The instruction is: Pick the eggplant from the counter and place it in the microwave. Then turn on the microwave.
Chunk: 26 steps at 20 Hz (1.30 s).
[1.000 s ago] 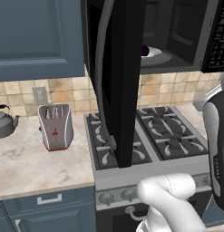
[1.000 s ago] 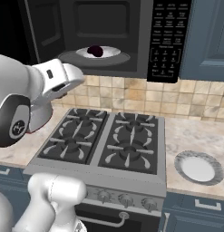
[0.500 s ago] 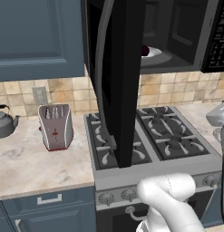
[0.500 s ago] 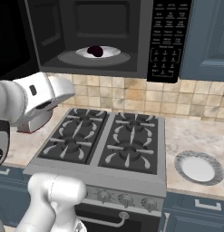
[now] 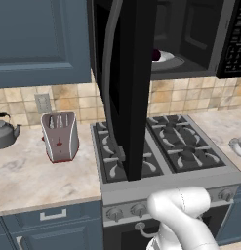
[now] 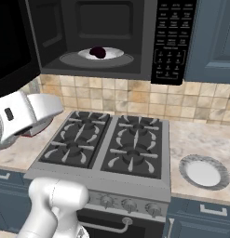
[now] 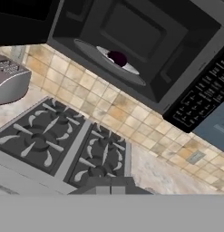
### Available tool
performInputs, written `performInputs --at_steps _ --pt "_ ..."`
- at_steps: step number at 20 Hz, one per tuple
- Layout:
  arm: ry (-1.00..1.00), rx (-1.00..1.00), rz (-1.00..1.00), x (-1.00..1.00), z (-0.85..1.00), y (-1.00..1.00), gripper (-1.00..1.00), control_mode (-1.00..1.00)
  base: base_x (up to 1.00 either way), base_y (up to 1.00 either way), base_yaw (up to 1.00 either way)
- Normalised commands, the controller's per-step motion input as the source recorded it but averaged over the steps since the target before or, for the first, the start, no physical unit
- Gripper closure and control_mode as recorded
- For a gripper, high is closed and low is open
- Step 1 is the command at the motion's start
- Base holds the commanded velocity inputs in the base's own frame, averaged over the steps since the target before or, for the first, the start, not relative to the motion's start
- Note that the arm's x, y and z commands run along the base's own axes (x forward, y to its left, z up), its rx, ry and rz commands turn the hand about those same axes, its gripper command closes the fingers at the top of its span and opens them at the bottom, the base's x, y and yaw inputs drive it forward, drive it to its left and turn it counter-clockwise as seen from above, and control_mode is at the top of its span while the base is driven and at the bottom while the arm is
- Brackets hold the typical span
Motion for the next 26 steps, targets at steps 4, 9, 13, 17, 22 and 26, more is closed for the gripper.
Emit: performInputs --at_steps 4,9,13,17,22,26 --pt "-0.05 0.00 -0.01 -0.43 0.12 0.04 1.00 -1.00 0.00 0.00 0.00" --pt "-0.03 0.00 -0.04 -0.33 0.14 0.05 1.00 -1.00 0.00 0.00 0.00" --pt "-0.03 0.00 -0.05 -0.26 0.12 0.11 1.00 -1.00 0.00 0.00 0.00" --pt "-0.01 0.00 -0.06 -0.15 0.09 0.17 1.00 -1.00 0.00 0.00 0.00" --pt "-0.05 0.00 -0.06 -0.14 0.05 0.22 1.00 -1.00 0.00 0.00 0.00" --pt "-0.07 0.00 -0.05 -0.17 0.02 0.23 1.00 -1.00 0.00 0.00 0.00"
